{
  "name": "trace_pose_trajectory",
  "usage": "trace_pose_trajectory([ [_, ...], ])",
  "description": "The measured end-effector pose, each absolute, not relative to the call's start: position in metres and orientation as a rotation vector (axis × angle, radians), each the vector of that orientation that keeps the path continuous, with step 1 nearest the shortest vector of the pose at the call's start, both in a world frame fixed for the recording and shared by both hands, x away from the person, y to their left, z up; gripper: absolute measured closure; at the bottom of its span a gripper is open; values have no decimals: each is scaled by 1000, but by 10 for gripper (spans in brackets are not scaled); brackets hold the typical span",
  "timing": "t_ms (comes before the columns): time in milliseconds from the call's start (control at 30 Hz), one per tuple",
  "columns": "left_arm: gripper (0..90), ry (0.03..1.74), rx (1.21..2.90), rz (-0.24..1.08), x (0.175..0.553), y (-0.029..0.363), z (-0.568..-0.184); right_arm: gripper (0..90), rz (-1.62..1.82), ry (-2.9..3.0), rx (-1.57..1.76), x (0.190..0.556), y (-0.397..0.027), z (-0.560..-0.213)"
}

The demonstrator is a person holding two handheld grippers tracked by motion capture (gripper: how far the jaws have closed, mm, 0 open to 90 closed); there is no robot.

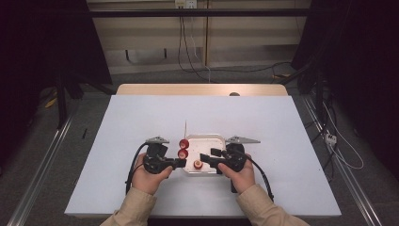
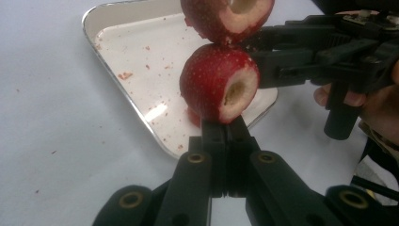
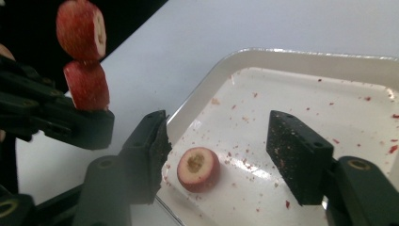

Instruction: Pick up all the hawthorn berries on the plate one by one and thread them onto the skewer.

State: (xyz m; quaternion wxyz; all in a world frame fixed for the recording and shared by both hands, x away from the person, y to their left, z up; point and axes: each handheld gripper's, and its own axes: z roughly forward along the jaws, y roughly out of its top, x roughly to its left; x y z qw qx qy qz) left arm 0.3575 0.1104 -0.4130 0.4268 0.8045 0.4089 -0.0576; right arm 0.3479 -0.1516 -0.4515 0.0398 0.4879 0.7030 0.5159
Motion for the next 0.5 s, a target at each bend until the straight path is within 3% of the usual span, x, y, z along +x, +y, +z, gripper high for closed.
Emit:
trace_pose_trajectory([
  [400,897,1010,2037,-156,356,106,-415,662,1509,2256,1438,354,-135,-464],
  [500,896,1010,2040,-154,356,105,-416,667,1509,2272,1437,356,-130,-465],
])
